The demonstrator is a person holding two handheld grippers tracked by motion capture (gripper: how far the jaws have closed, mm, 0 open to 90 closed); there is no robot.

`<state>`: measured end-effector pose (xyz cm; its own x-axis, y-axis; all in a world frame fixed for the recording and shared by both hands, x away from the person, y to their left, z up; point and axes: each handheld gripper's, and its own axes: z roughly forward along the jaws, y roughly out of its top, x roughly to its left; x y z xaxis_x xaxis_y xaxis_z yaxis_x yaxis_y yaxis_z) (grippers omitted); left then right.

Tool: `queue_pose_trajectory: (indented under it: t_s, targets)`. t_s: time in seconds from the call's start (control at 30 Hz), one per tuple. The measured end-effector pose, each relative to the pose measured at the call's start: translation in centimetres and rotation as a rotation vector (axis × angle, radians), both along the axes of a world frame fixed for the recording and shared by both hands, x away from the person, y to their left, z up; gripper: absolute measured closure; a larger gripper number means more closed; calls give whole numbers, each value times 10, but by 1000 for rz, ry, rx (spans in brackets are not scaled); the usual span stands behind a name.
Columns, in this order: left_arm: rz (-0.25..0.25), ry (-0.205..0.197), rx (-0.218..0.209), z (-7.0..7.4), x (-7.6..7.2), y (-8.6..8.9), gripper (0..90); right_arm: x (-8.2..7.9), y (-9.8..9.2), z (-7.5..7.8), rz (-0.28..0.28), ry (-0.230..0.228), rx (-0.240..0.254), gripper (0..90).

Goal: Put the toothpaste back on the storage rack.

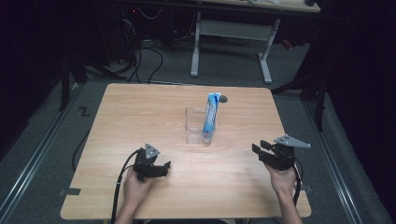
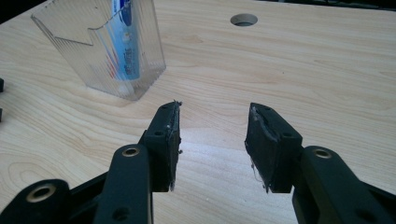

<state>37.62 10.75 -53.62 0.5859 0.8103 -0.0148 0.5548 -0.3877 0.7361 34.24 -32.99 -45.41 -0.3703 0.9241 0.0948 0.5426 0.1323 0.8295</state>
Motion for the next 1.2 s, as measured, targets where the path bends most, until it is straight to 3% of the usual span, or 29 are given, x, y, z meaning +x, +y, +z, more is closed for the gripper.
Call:
queue_pose_trajectory:
  t_s: [0.6, 1.2]
  targets:
    - [0, 0, 0, 0, 0, 0, 207, -4, -2, -15, -19, 32, 9, 540]
    - [1, 0, 0, 0, 0, 0, 207, -2, 5, -39, -13, 57, -37, 506]
